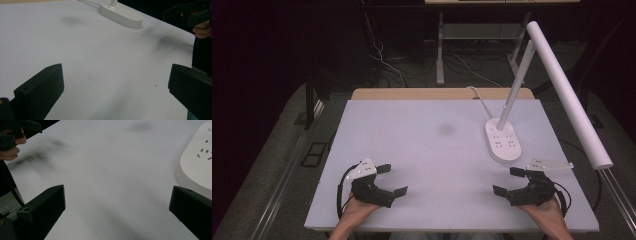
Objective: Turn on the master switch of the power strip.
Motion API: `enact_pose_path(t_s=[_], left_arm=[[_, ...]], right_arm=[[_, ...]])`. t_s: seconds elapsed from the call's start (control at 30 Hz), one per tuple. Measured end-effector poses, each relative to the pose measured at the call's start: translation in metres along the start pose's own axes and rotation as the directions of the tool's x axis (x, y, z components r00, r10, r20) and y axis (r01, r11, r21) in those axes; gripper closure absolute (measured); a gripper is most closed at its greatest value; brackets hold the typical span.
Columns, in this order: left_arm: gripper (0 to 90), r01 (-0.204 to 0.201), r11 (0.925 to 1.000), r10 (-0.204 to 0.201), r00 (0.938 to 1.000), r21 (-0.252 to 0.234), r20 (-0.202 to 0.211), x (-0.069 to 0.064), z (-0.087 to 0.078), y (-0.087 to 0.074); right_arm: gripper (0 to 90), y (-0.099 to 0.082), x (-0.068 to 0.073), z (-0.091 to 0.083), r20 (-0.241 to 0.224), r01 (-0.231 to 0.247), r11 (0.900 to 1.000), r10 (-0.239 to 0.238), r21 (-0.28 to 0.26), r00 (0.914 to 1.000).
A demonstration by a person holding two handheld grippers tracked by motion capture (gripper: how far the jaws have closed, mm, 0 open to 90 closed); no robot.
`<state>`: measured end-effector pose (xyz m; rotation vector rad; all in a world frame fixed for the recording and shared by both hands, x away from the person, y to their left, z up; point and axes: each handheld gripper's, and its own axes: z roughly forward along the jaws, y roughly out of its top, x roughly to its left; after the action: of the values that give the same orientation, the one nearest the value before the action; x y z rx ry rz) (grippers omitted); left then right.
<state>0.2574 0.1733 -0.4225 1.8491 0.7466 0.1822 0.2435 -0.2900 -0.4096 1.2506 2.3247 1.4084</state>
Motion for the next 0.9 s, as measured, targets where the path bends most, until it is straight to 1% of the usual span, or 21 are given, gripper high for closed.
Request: enact_pose_path(t_s=[0.07,0.1,0.13,0.17,0.4,0.53,0.57,0.6,0.77,0.9], left_arm=[[0.0,0.002,1.0000,-0.002,1.0000,0.001,-0.001,0.000,0.000,0.000],[0.0,0.002,1.0000,-0.002,1.0000,0.002,-0.002,0.000,0.000,0.000],[0.0,0.001,1.0000,-0.001,1.0000,0.003,-0.002,0.000,0.000,0.000],[0.0,0.000,1.0000,0.000,1.0000,0.003,-0.002,0.001,0.000,0.000],[0.0,0.007,1.0000,-0.007,0.9999,0.000,-0.009,0.001,-0.001,-0.001],[0.0,0.007,1.0000,-0.007,0.9999,0.000,-0.014,0.002,-0.002,-0.001],[0.0,0.008,1.0000,-0.008,0.9999,0.000,-0.015,0.002,-0.002,-0.001],[0.0,0.009,1.0000,-0.009,0.9998,0.000,-0.016,0.002,-0.002,-0.001],[0.0,0.009,1.0000,-0.009,0.9998,0.001,-0.016,0.002,-0.002,-0.001],[0.0,0.008,1.0000,-0.008,0.9998,0.001,-0.017,0.002,-0.002,-0.001]], right_arm=[[0.0,0.000,0.001,0.001,-0.002,0.004,1.0000,-0.004,0.007,1.0000],[0.0,0.001,0.001,0.001,-0.004,-0.004,0.9999,0.004,0.015,1.0000],[0.0,0.001,0.001,0.002,-0.007,0.005,0.9999,-0.005,0.014,1.0000],[0.0,0.002,0.002,0.002,-0.009,0.003,0.9998,-0.003,0.019,1.0000],[0.0,0.008,0.004,0.004,-0.007,0.008,0.9994,-0.008,0.033,0.9999],[0.0,0.015,0.004,0.005,-0.004,0.028,0.9990,-0.028,0.035,0.9996],[0.0,0.019,0.005,0.006,-0.002,0.040,0.9984,-0.040,0.040,0.9992],[0.0,0.019,0.005,0.006,-0.002,0.040,0.9984,-0.040,0.040,0.9992],[0.0,0.032,0.005,0.008,0.000,0.061,0.9962,-0.061,0.063,0.9981],[0.0,0.037,0.005,0.008,0.006,0.068,0.9950,-0.069,0.074,0.9976]])
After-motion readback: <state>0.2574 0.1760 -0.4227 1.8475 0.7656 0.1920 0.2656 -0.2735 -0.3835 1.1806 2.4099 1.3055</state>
